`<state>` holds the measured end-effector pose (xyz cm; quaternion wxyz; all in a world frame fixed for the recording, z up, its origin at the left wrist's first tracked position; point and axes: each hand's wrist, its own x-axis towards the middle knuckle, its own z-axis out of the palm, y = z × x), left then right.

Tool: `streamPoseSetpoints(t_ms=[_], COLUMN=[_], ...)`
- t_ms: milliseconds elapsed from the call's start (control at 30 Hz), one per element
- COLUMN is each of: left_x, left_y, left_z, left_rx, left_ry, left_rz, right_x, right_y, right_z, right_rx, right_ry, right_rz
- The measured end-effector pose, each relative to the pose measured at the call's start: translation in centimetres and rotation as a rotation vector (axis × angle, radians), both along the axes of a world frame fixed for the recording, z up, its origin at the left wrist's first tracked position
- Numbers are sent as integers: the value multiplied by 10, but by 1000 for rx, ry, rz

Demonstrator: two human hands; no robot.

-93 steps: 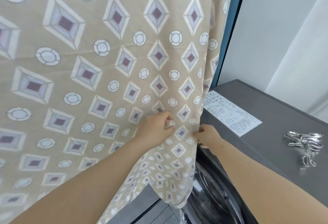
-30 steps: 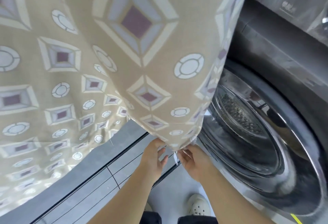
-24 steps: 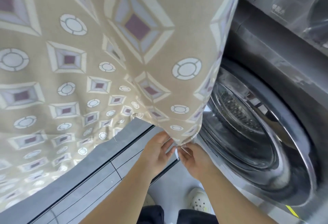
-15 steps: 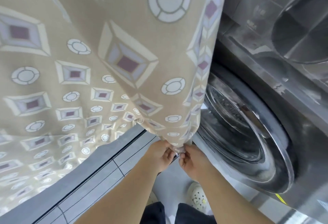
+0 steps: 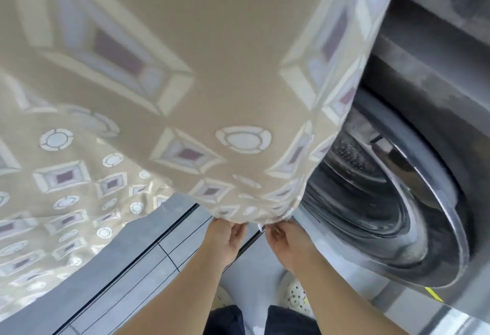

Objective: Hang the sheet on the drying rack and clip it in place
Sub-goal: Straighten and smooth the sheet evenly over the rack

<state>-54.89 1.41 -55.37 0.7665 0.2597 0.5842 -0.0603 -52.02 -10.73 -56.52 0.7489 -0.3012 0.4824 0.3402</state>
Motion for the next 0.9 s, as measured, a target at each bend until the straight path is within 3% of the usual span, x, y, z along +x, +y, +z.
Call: streamPoseSetpoints(t_ms=[100,267,467,633,733,800,900], left_x=[4,17,25,25,24,18,8], left_y=[-2,6,10,12,7,7,9], left_z=[6,27,20,2,-1,-1,3], left_rx=[-52,-160,71,30,46,158,229], left_ry=[-147,-294,-137,-166,-84,24,92], left_rz=[113,19,-68,-233,-244,-256,-375], right_x=[2,4,0,-6,-5,-3,0], right_y=[4,-1,-11,-16,-17,-16,-16], right_z=[-4,1,6,9,9,8,10], right_rx=[26,-1,-60,-89,-100,-97,-124], right_ry=[19,52,129,193,197,164,98], right_rz=[-62,-73,28,93,64,-21,-16])
